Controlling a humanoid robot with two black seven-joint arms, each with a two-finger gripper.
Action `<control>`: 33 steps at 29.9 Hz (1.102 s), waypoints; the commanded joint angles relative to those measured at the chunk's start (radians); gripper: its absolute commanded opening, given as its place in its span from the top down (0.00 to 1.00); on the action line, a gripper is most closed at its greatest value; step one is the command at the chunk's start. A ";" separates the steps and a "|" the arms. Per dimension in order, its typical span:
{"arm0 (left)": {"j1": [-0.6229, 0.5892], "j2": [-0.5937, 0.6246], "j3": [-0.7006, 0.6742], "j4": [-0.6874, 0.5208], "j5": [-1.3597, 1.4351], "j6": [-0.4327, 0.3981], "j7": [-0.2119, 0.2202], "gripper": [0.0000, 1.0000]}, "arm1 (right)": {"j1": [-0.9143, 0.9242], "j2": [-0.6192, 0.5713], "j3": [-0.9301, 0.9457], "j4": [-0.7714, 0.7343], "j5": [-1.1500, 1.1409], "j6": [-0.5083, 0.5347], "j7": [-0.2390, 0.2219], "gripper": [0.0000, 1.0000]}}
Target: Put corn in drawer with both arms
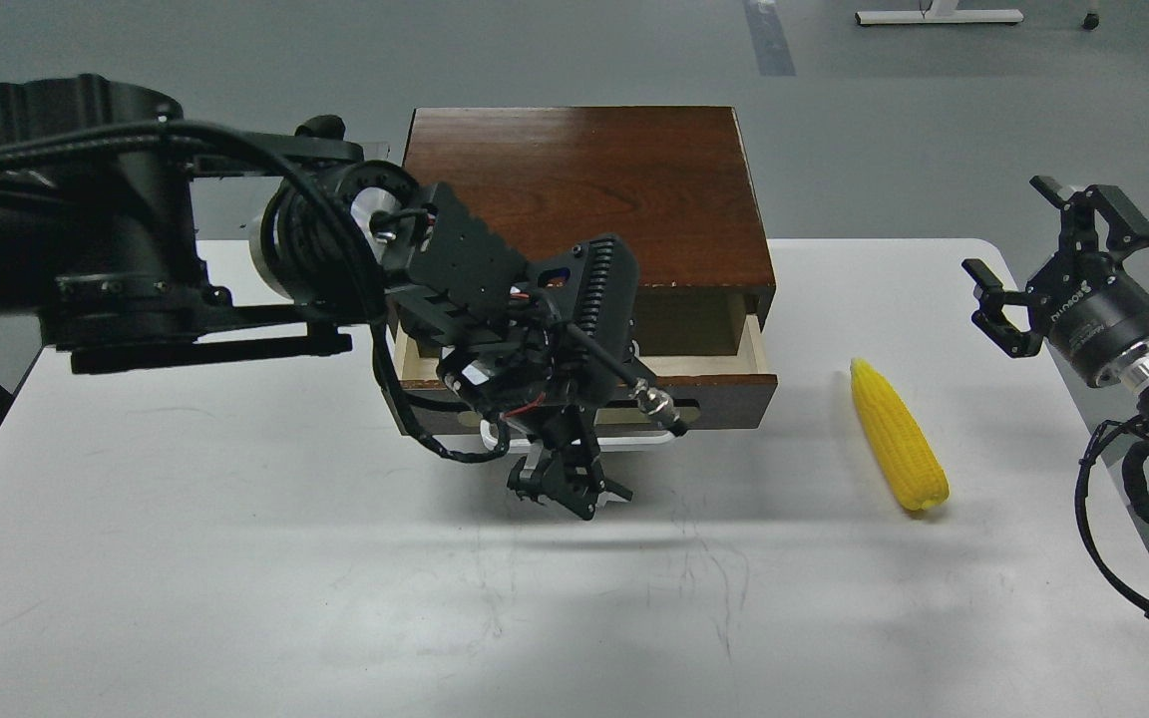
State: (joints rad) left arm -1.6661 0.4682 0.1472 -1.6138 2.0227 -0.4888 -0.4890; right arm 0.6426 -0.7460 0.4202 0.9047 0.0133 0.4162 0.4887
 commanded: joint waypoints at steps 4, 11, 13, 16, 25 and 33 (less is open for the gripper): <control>-0.026 0.116 -0.156 -0.005 -0.280 0.000 0.000 0.02 | -0.001 -0.029 -0.008 0.002 0.000 0.009 0.000 0.00; 0.081 0.253 -0.241 0.083 -0.650 0.000 0.000 0.02 | -0.001 -0.033 -0.011 0.003 0.000 0.010 0.000 0.00; 0.168 0.289 -0.241 0.116 -0.766 0.000 0.000 0.02 | -0.001 -0.035 -0.012 0.003 0.000 0.010 0.000 0.00; 0.297 0.331 -0.242 0.153 -0.972 0.120 0.000 0.02 | -0.006 -0.041 -0.014 0.013 -0.001 0.010 0.000 0.00; 0.508 0.408 -0.287 0.218 -1.607 0.256 0.000 0.02 | 0.006 -0.133 -0.021 0.075 -0.088 0.041 0.000 0.00; 0.822 0.362 -0.546 0.360 -1.705 0.194 0.000 0.02 | 0.087 -0.246 -0.026 0.086 -0.649 0.047 0.000 0.00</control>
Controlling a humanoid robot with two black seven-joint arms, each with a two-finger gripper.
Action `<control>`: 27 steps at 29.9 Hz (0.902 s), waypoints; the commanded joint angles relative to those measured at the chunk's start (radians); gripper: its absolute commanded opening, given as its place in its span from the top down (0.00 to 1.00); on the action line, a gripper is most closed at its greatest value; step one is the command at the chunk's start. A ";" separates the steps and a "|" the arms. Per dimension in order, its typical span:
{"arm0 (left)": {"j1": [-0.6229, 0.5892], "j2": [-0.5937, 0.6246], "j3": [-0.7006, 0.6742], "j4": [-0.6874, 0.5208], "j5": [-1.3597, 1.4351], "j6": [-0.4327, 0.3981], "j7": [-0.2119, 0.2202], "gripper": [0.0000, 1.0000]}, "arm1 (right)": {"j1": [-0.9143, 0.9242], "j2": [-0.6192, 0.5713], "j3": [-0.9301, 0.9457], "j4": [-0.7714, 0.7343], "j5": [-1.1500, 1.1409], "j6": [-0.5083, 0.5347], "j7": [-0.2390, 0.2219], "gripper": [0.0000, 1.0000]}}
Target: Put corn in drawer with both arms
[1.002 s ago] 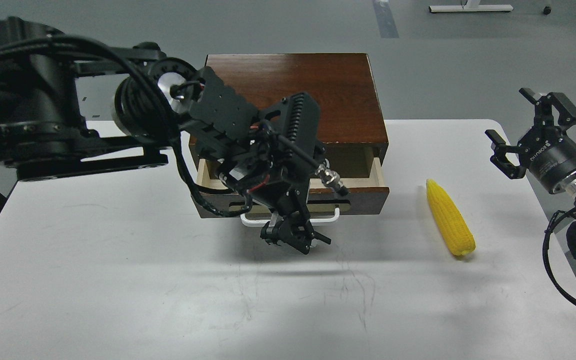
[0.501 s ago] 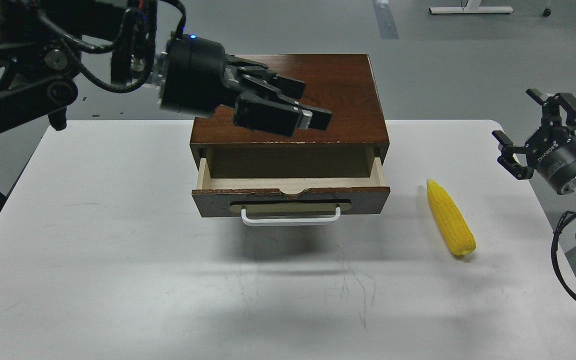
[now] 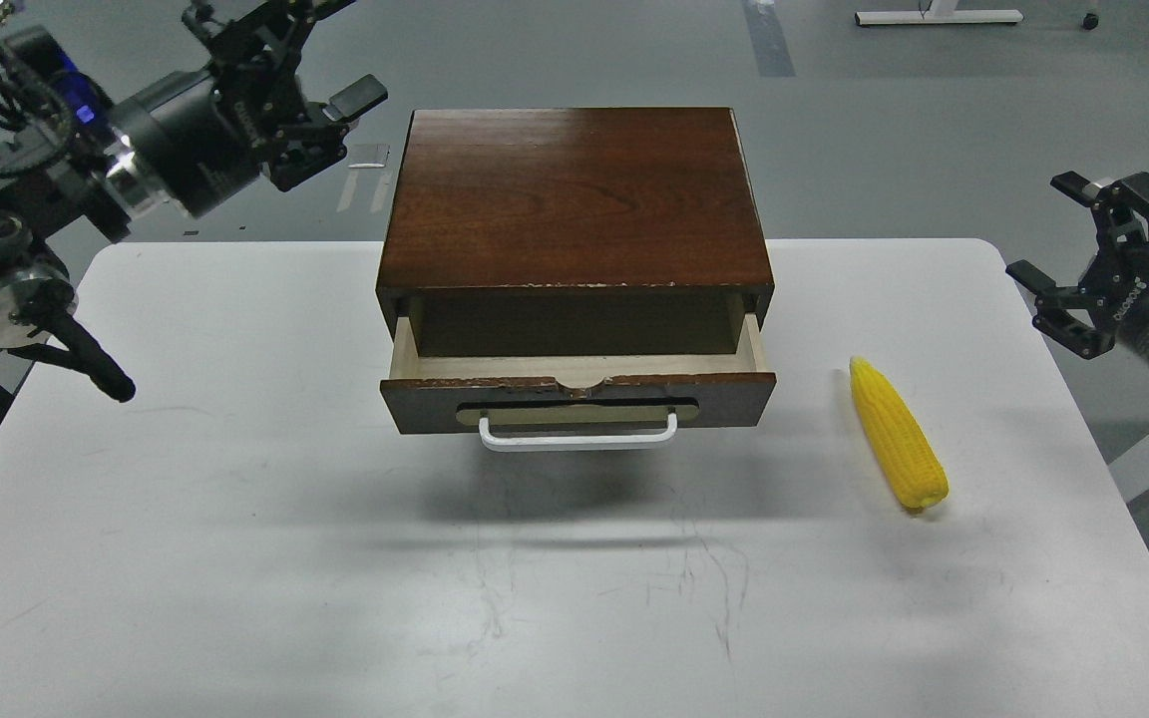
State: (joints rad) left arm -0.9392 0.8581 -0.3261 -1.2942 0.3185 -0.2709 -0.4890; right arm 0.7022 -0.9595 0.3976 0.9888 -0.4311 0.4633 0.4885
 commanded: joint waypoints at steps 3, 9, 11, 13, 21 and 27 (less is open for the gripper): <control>0.137 -0.053 -0.109 0.050 0.002 -0.022 0.000 0.02 | 0.069 -0.059 -0.013 0.030 -0.453 0.000 0.000 0.00; 0.140 -0.057 -0.114 0.049 0.005 -0.025 0.000 0.02 | 0.160 -0.055 -0.089 0.074 -0.915 0.000 0.000 0.00; 0.138 -0.059 -0.119 0.044 0.005 -0.025 0.000 0.02 | 0.206 -0.007 -0.158 0.062 -1.013 0.000 0.000 0.00; 0.138 -0.059 -0.122 0.042 0.005 -0.027 0.000 0.02 | 0.256 0.037 -0.247 0.033 -1.047 0.000 0.000 0.00; 0.140 -0.057 -0.133 0.042 0.004 -0.030 0.000 0.02 | 0.372 0.219 -0.487 -0.096 -1.058 -0.003 0.000 0.00; 0.138 -0.056 -0.136 0.038 0.004 -0.030 0.000 0.02 | 0.362 0.271 -0.536 -0.128 -1.058 -0.003 0.000 0.00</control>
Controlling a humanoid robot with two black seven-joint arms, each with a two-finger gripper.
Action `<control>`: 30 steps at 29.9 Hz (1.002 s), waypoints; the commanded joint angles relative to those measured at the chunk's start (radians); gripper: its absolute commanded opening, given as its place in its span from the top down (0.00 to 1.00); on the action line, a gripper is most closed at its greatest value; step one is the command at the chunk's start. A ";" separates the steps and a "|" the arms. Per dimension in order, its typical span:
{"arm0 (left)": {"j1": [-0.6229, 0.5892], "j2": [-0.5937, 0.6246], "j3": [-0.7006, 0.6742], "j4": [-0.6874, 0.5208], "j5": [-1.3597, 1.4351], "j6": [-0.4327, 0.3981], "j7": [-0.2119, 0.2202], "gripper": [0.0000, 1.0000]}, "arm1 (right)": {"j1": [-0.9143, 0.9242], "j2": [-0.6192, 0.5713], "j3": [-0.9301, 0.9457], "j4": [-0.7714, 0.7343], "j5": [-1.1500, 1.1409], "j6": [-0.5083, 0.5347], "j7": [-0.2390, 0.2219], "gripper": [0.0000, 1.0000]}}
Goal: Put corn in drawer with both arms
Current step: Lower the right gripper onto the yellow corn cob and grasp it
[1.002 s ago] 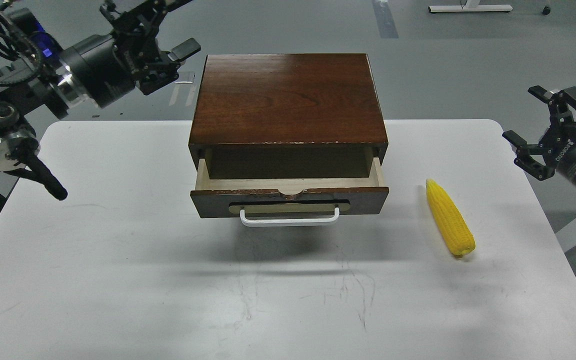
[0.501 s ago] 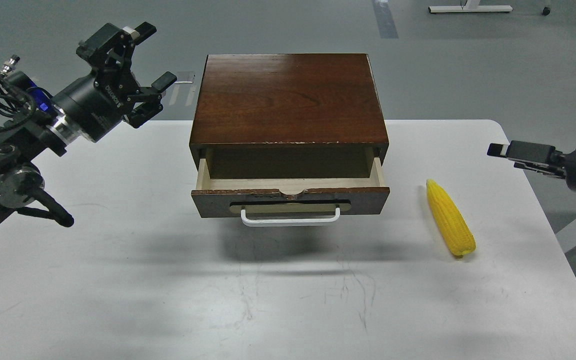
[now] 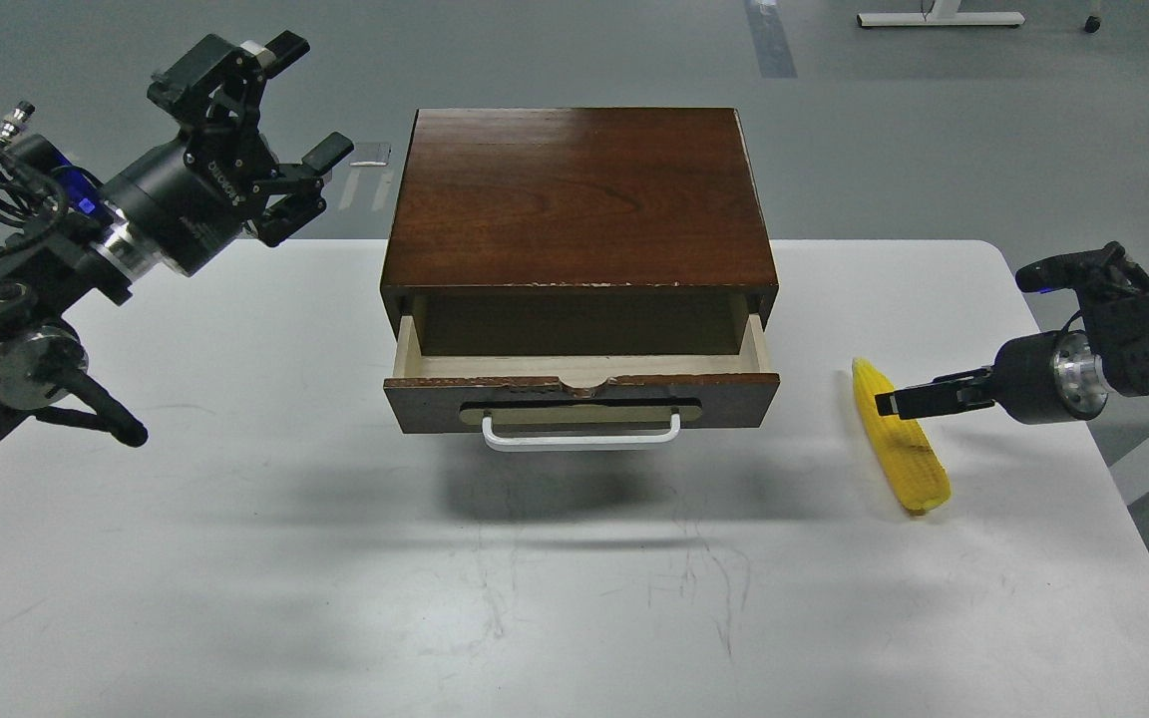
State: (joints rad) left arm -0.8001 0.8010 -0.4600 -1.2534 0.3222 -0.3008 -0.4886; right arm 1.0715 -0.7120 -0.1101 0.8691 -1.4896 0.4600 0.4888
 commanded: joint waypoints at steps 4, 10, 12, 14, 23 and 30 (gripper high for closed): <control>-0.001 0.003 -0.002 -0.003 0.000 0.000 0.000 0.02 | -0.011 0.039 -0.063 -0.013 0.000 -0.004 0.000 0.00; -0.001 0.006 -0.008 -0.004 0.000 0.000 0.000 0.02 | -0.013 0.058 -0.091 -0.042 0.000 -0.004 0.000 0.08; -0.001 0.007 -0.009 -0.004 0.000 0.000 0.000 0.02 | -0.013 0.066 -0.103 -0.044 0.000 -0.004 0.000 0.12; -0.001 0.009 -0.009 -0.004 0.000 -0.001 0.000 0.02 | -0.016 0.071 -0.114 -0.044 0.000 -0.003 0.000 0.20; -0.001 0.009 -0.009 -0.004 0.000 0.000 0.000 0.02 | -0.021 0.066 -0.118 -0.044 0.000 -0.003 0.000 0.94; -0.001 0.003 -0.011 -0.004 0.001 0.000 0.000 0.02 | 0.019 0.008 -0.105 -0.019 0.000 -0.010 0.000 1.00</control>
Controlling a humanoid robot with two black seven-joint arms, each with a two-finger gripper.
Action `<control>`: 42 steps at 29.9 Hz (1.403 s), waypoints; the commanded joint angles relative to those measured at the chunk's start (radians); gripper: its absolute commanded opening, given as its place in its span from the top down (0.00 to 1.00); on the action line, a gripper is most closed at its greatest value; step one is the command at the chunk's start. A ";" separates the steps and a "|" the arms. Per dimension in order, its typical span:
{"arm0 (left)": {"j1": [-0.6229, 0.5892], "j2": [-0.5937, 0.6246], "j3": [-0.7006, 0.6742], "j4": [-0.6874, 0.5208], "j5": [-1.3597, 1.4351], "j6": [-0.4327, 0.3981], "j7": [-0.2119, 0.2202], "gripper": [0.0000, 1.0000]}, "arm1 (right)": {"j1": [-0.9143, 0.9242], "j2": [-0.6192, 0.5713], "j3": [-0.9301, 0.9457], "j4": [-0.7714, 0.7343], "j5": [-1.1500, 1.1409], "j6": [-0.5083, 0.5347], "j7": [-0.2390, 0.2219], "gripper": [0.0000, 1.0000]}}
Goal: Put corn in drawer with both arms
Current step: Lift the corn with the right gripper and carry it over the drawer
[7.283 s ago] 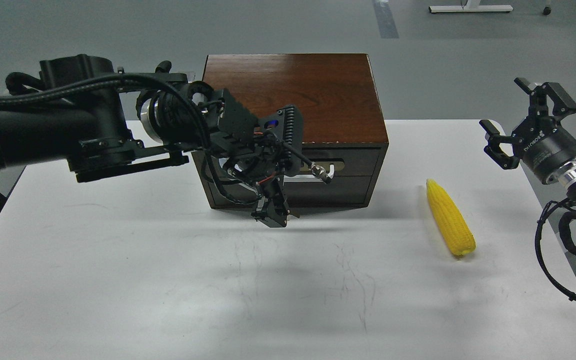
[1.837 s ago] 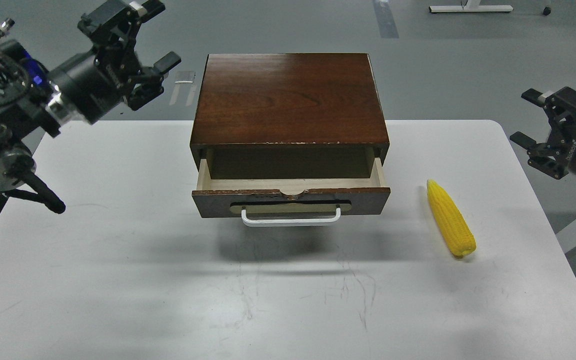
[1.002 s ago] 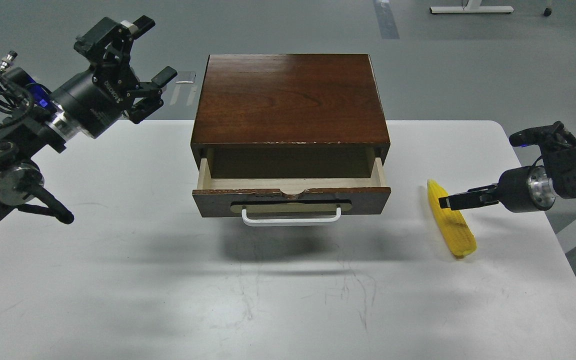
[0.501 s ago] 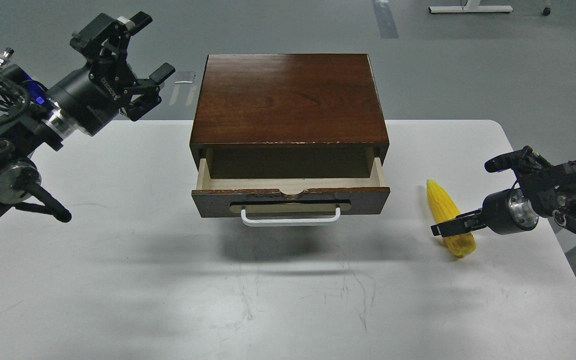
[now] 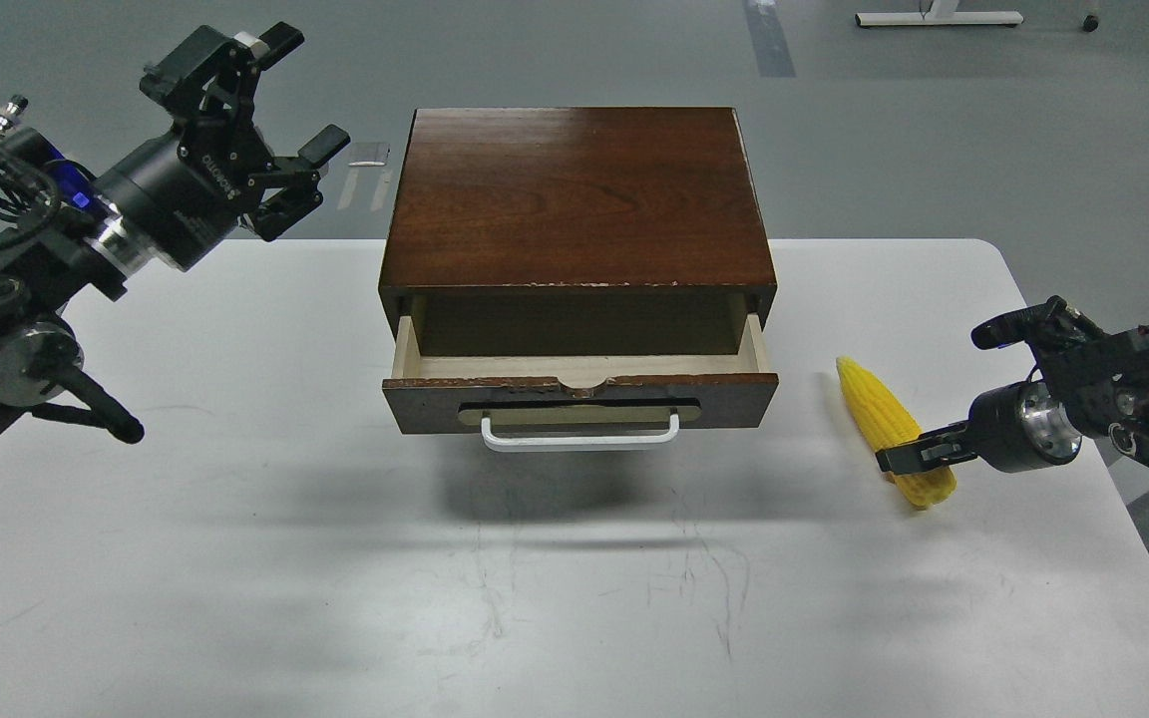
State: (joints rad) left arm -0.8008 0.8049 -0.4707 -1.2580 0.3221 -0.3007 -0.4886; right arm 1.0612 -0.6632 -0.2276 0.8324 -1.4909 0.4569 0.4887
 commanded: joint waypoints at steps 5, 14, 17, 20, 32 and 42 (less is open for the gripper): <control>-0.006 -0.001 0.000 0.000 0.002 -0.005 0.000 0.02 | 0.193 -0.151 0.050 0.119 0.001 -0.009 0.000 1.00; -0.011 -0.001 -0.014 0.000 -0.002 -0.021 0.000 0.02 | 0.574 -0.107 0.027 0.174 -0.002 -0.007 0.000 1.00; -0.011 0.002 -0.014 0.000 -0.002 -0.021 0.000 0.02 | 0.646 -0.049 -0.002 0.220 -0.023 -0.007 0.000 1.00; -0.014 0.007 -0.017 0.000 -0.002 -0.021 0.000 0.02 | 0.718 0.040 -0.050 0.272 -0.072 -0.007 0.000 1.00; -0.014 0.013 -0.032 -0.001 -0.002 -0.018 0.000 0.02 | 0.810 0.230 -0.134 0.438 -0.328 -0.122 0.000 1.00; -0.014 0.042 -0.034 -0.015 -0.003 -0.021 0.000 0.02 | 0.792 0.324 -0.231 0.441 -0.460 -0.235 0.000 1.00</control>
State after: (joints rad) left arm -0.8144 0.8333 -0.5048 -1.2657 0.3199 -0.3207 -0.4886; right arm 1.8613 -0.3615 -0.4458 1.2735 -1.9420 0.2316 0.4887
